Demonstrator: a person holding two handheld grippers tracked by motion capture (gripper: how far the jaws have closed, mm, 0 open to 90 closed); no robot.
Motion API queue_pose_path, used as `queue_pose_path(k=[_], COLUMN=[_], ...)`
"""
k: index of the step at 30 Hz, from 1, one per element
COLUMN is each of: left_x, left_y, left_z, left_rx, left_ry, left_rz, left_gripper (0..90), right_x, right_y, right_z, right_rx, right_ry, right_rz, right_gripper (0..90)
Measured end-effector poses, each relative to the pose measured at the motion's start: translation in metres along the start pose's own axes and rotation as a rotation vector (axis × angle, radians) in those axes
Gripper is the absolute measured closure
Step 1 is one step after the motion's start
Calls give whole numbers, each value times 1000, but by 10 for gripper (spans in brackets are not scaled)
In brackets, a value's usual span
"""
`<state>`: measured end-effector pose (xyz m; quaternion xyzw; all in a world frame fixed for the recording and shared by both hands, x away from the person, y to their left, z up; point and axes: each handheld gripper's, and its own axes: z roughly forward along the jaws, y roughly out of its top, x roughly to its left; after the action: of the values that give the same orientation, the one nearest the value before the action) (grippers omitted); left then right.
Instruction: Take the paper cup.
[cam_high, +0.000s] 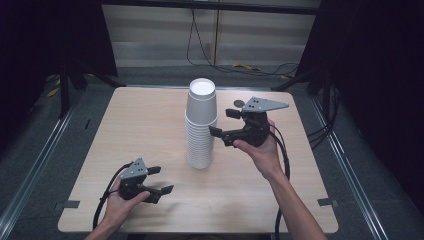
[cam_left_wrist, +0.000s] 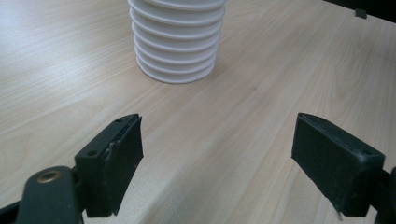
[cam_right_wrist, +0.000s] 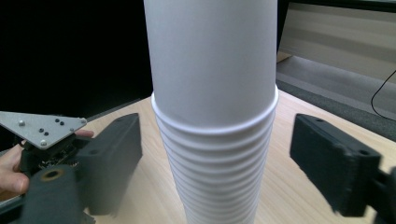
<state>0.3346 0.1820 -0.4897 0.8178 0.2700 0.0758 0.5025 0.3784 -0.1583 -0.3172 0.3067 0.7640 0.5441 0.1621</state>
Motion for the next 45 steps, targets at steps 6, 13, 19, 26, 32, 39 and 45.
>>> queue_pose_path(k=[6,13,19,26,32,39,45], left_x=[1,1,0,1,1,1,1], left_y=[0,0,0,0,-1,-1,-1], left_z=[0,0,1,0,0,1,0], left_rx=[3,6,6,6,2,6,6], left_ry=[6,4,3,9,7,3,2], left_rz=[1,1,4,3,-2,2,5], left_gripper=[163,163,164,163,164,163,163], right_x=[-1,-2,-1,-2,-3,-5,-5], right_y=[10,22,35,46,59,64,70], right_z=[3,7,12,20,29,41,46], right_rx=[3,14,24,38,53,115,118], right_ry=[16,44,51,52,61,67,71], right_rz=[-5,-27,-37,-50,-61,-66,-65], right_gripper=[177,135,136,137,137,138,142])
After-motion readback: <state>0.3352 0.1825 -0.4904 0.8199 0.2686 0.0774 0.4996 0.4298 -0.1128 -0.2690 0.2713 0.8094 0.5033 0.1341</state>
